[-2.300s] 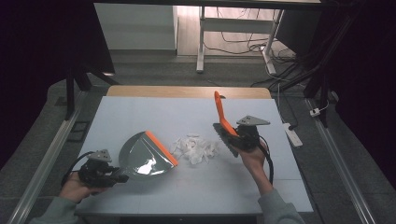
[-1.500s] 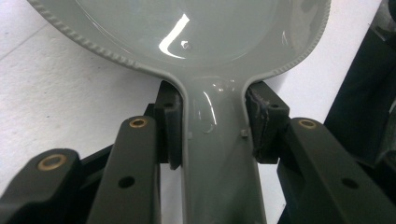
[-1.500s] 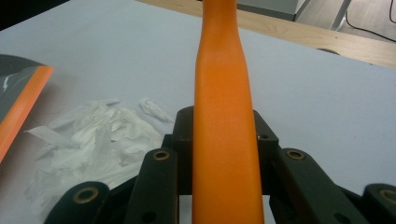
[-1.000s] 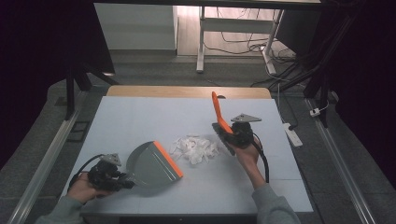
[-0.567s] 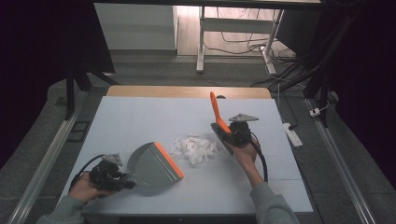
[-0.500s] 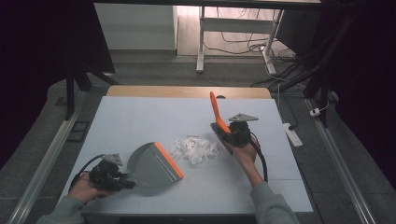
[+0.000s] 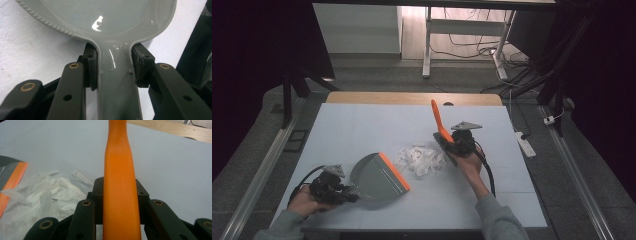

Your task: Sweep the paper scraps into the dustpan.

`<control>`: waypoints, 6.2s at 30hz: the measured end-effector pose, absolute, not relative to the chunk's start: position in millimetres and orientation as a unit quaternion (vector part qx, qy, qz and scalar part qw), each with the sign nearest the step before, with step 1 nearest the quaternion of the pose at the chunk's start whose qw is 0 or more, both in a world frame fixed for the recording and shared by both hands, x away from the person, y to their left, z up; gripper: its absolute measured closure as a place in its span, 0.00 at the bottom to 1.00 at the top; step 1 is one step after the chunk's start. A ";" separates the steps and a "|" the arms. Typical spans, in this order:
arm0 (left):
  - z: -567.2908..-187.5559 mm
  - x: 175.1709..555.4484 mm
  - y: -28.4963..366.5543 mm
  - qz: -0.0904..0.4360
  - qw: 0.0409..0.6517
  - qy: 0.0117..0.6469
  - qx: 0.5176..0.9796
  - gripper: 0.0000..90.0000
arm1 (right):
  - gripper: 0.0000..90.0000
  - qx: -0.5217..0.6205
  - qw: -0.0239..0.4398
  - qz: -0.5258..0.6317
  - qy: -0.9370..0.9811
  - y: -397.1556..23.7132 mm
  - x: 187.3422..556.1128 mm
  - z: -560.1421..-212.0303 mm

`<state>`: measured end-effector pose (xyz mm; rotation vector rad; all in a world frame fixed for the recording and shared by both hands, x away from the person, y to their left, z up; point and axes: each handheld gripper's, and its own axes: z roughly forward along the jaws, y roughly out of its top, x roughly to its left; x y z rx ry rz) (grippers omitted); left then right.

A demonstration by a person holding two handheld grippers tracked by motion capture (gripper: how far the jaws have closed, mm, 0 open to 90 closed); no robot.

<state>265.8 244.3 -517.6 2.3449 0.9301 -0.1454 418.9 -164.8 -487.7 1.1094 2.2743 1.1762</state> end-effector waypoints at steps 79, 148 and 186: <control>-518.7 267.9 231.9 -0.058 0.304 0.348 0.885 0.68 | 0.78 0.287 0.128 0.406 0.858 -50.9 386.3 -502.2; -523.1 276.6 220.2 -0.054 0.311 0.369 0.874 0.68 | 0.78 0.368 0.179 0.456 0.790 -131.9 431.2 -465.7; -523.5 280.0 217.0 -0.049 0.312 0.368 0.875 0.68 | 0.78 0.327 0.141 0.358 0.863 -84.5 462.3 -500.8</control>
